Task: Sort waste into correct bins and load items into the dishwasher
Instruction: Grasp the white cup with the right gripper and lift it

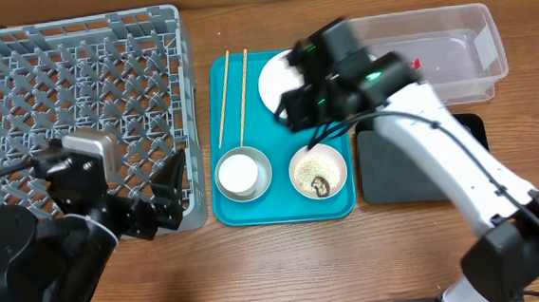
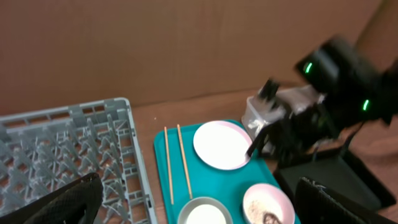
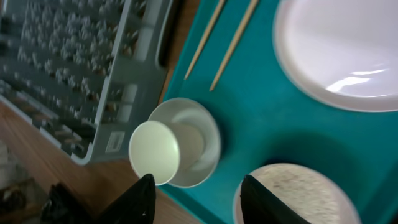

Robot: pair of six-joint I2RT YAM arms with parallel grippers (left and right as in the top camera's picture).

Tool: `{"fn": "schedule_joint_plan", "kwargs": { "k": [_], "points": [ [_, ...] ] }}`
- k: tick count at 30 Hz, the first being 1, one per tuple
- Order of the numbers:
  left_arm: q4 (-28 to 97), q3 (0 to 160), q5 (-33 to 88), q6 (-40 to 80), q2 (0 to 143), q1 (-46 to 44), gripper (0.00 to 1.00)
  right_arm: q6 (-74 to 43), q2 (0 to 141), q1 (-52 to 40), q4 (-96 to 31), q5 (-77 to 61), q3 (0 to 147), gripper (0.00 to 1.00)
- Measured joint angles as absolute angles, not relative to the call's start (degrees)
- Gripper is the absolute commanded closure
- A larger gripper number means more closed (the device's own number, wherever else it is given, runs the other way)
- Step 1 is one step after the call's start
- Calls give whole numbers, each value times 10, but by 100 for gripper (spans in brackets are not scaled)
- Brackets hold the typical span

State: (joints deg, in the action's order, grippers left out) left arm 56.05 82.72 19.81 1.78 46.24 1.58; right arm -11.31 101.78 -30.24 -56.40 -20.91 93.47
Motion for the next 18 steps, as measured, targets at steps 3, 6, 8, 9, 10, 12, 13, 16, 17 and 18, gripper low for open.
{"fn": "schedule_joint_plan", "kwargs": {
  "k": [3, 6, 8, 9, 10, 12, 13, 16, 17, 18],
  "points": [
    [594, 827, 158, 67, 483, 16, 0, -117, 1044, -347, -564, -183, 935, 60],
    [631, 827, 126, 99, 517, 16, 0, -124, 1068, -377, -564, -152, 935, 61],
    [646, 827, 122, 112, 543, 16, 0, -127, 1086, -394, -562, -137, 935, 61],
    [651, 827, 123, 117, 554, 16, 0, -128, 1093, -400, -561, -132, 935, 61],
    [653, 826, 124, 121, 566, 16, 0, -129, 1099, -406, -561, -128, 935, 61],
    [655, 826, 131, 126, 582, 16, 0, -131, 1115, -418, -560, -121, 935, 62],
    [657, 826, 133, 127, 587, 16, 0, -131, 1122, -423, -559, -119, 935, 64],
    [670, 826, 137, 133, 603, 16, 0, -134, 1147, -434, -553, -115, 935, 66],
    [675, 826, 138, 134, 609, 16, 0, -134, 1153, -436, -552, -113, 935, 72],
    [679, 826, 139, 135, 617, 16, 0, -132, 1159, -438, -551, -110, 935, 81]
  ]
}}
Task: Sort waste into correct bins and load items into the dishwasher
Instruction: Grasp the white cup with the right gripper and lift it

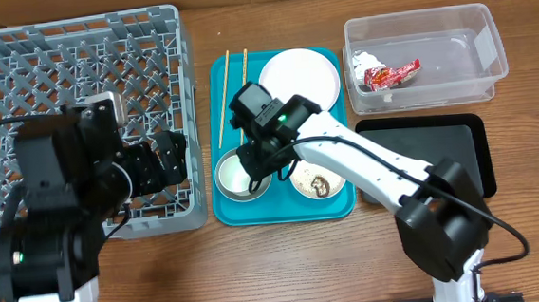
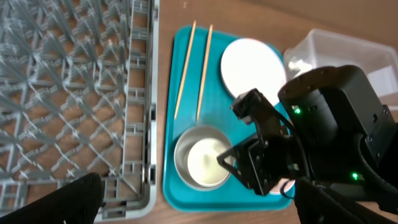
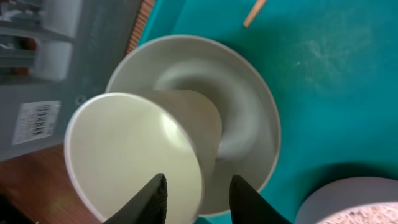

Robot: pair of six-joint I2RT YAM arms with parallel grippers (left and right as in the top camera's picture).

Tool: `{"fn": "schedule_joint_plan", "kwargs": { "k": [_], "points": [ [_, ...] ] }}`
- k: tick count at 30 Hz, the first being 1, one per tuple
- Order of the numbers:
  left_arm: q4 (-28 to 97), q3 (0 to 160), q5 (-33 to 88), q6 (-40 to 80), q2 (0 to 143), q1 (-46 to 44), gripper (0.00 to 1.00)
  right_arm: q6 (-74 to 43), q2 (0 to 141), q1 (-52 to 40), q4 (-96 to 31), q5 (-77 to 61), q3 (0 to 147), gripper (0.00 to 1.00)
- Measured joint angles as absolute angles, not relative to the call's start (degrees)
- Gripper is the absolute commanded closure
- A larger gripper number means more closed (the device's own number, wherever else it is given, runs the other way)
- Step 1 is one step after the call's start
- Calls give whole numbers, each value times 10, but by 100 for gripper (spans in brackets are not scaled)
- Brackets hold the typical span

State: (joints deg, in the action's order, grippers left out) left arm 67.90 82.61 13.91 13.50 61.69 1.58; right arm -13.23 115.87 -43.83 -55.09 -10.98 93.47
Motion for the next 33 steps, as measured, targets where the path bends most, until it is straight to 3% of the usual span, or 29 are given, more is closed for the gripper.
{"fn": "schedule_joint_plan", "kwargs": {
  "k": [1, 5, 11, 19, 26, 33],
  "points": [
    [683, 826, 139, 136, 625, 16, 0, -131, 1164, -439, -550, -108, 935, 89],
    [698, 826, 140, 136, 664, 16, 0, -145, 1167, -437, -549, -98, 934, 96],
    [685, 826, 173, 140, 707, 16, 0, -149, 1164, -427, -562, -95, 934, 96],
    [615, 825, 337, 140, 713, 72, 0, -137, 1068, -366, -560, -119, 933, 96],
    [580, 825, 531, 134, 740, 107, 0, -41, 927, -245, -479, -360, 935, 96],
    [536, 825, 761, 116, 772, 107, 0, 17, 924, -211, -415, -651, 936, 96]
  ]
}}
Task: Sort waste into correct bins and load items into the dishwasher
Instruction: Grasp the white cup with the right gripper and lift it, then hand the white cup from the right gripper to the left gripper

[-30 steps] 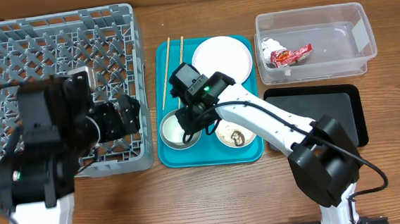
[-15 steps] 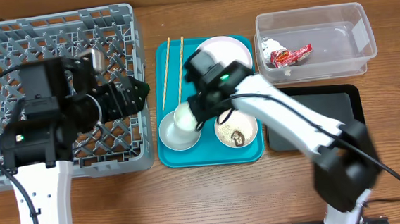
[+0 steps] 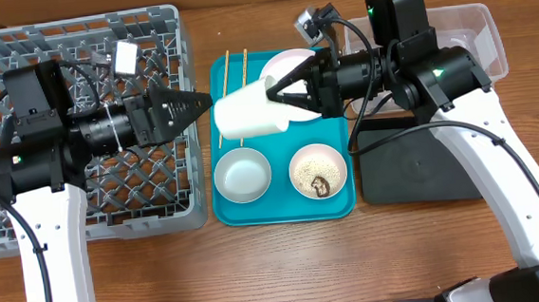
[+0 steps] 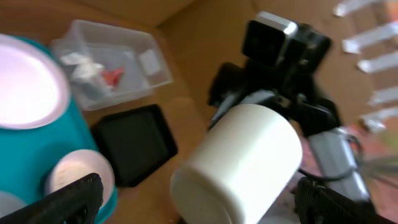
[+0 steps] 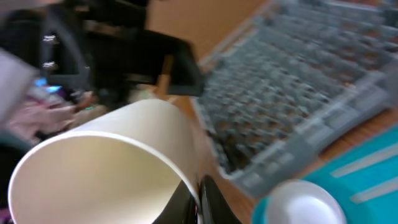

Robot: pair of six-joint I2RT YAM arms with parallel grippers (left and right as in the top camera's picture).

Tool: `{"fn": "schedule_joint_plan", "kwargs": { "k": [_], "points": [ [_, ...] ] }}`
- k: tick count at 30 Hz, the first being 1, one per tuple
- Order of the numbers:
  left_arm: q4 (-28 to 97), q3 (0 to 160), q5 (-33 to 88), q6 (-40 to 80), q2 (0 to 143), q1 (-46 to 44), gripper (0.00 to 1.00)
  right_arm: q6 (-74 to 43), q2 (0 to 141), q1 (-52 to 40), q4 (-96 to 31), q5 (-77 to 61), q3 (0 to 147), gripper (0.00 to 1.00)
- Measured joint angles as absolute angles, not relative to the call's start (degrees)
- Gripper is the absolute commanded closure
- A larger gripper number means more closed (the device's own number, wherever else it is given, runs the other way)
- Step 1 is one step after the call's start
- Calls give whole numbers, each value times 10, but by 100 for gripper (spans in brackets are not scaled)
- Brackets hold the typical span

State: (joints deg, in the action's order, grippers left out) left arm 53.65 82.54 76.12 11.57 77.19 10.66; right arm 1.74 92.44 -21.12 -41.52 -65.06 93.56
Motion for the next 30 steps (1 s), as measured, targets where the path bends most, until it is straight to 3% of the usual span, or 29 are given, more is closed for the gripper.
{"fn": "schedule_joint_plan", "kwargs": {
  "k": [7, 11, 15, 30],
  "points": [
    [537, 825, 870, 103, 773, 81, 1, 24, 925, -214, -384, -719, 936, 96],
    [540, 825, 883, 103, 773, 34, 14, 25, 925, -215, -363, -725, 935, 96],
    [540, 825, 883, 101, 774, -1, 18, 19, 925, -215, -349, -735, 935, 96],
    [540, 825, 884, 101, 778, 32, 22, -15, 925, -219, -339, -714, 935, 96]
  ]
}}
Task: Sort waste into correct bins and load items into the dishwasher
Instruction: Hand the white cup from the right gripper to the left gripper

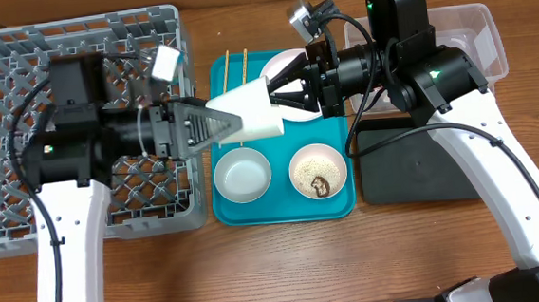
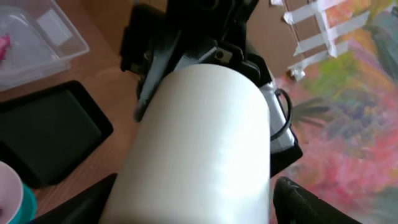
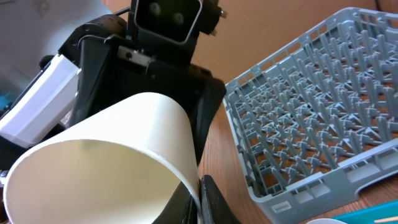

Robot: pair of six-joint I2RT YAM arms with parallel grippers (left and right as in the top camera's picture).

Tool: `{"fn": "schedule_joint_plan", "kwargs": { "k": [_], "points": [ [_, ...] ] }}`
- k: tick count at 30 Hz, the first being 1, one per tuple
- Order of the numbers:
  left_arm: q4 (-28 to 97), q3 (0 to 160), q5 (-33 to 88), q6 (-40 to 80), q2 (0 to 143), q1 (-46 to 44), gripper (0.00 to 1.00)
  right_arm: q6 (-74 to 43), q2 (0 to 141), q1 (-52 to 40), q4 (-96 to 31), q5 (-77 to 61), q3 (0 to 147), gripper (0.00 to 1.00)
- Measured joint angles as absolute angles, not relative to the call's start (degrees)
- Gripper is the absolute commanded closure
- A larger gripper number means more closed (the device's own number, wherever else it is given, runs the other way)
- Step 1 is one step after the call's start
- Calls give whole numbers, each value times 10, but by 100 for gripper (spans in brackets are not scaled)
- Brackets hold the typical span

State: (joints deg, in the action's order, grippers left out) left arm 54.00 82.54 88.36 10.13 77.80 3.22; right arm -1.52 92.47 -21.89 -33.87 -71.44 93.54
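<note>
A white paper cup point(image 1: 253, 114) hangs on its side in the air above the teal tray point(image 1: 226, 211). My right gripper point(image 1: 280, 98) is shut on its rim, one finger inside and one outside, as the right wrist view shows at the cup point(image 3: 99, 168) and gripper point(image 3: 198, 186). My left gripper point(image 1: 225, 124) reaches in from the left, open, with its fingers on either side of the cup's base. In the left wrist view the cup point(image 2: 199, 143) fills the frame between those fingers point(image 2: 298, 199).
On the tray lie a metal bowl point(image 1: 243, 175), a bowl with food scraps point(image 1: 318, 171), two chopsticks point(image 1: 222, 88) and a half-hidden white plate point(image 1: 287, 59). The grey dish rack point(image 1: 16, 64) stands left. A clear bin point(image 1: 462, 42) and a black bin point(image 1: 423, 169) stand right.
My left gripper has moved right, from just short of the cup to having its fingers around the cup's base. The right gripper still holds the cup at about the same place.
The cup first stood in the metal bowl with my right gripper open above it. Then the right fingers straddled its rim. A second ago the right gripper held the cup on its side over the tray, facing the left gripper. Now the left fingers flank it.
</note>
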Motion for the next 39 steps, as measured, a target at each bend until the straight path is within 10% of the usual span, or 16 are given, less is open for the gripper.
{"fn": "schedule_joint_plan", "kwargs": {
  "k": [13, 29, 32, 39],
  "points": [
    [557, 825, 889, 101, 778, 53, 16, -15, 925, -218, -327, -703, 935, 96],
    [572, 825, 890, 101, 778, 53, 35, -35, 925, -218, -303, -705, 935, 96],
    [572, 825, 889, 99, 778, 53, 40, -38, 925, -218, -306, -705, 935, 62],
    [579, 825, 810, 90, 775, 51, 44, -46, 929, -213, -312, -691, 935, 51]
  ]
}}
